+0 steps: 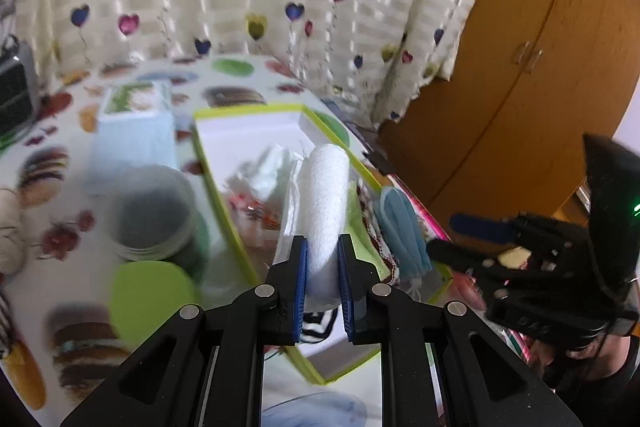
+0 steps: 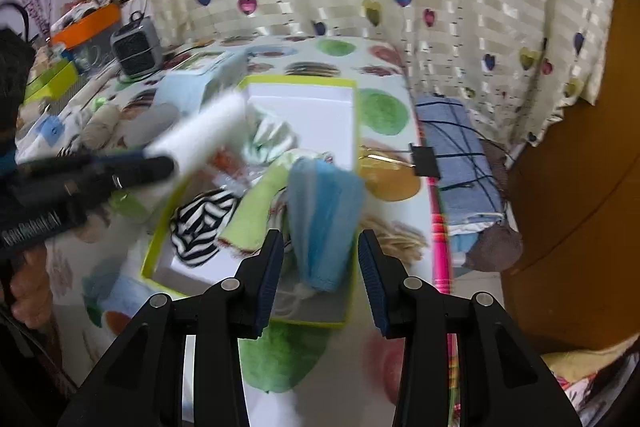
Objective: Organize soft objects
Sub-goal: 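Open the right gripper to drop the mask while the left gripper releases the towel into the box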
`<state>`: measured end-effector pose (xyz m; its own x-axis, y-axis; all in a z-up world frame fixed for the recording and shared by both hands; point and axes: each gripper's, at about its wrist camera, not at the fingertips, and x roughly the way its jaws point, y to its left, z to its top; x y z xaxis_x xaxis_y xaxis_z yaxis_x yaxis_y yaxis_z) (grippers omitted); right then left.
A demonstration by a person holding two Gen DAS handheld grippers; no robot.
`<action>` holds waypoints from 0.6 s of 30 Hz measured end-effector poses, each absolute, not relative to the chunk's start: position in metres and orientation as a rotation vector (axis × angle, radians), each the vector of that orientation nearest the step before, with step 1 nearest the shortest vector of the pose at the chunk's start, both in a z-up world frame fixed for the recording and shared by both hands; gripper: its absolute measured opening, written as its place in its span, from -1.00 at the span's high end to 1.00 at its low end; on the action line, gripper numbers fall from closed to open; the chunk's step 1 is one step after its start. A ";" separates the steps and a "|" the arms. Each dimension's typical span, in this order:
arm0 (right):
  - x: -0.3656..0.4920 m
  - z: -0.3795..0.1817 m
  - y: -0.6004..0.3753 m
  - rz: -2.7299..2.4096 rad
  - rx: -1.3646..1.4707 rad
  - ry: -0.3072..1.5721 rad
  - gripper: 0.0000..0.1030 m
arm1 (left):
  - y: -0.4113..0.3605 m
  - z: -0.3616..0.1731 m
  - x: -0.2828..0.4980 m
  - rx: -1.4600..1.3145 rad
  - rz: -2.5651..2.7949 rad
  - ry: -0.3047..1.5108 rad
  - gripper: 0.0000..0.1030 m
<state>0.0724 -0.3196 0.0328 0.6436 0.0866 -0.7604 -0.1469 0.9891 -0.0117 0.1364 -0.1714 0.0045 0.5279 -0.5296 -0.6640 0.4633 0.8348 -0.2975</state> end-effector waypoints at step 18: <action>0.052 0.040 -0.325 0.119 0.012 0.798 0.22 | -0.187 0.014 0.118 -0.058 -0.622 0.790 0.19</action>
<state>0.0516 -0.3248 0.0395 0.6921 0.1109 -0.7132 -0.1019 0.9932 0.0556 0.1178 -0.1871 0.0137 0.5354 -0.5434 -0.6466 0.5013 0.8206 -0.2745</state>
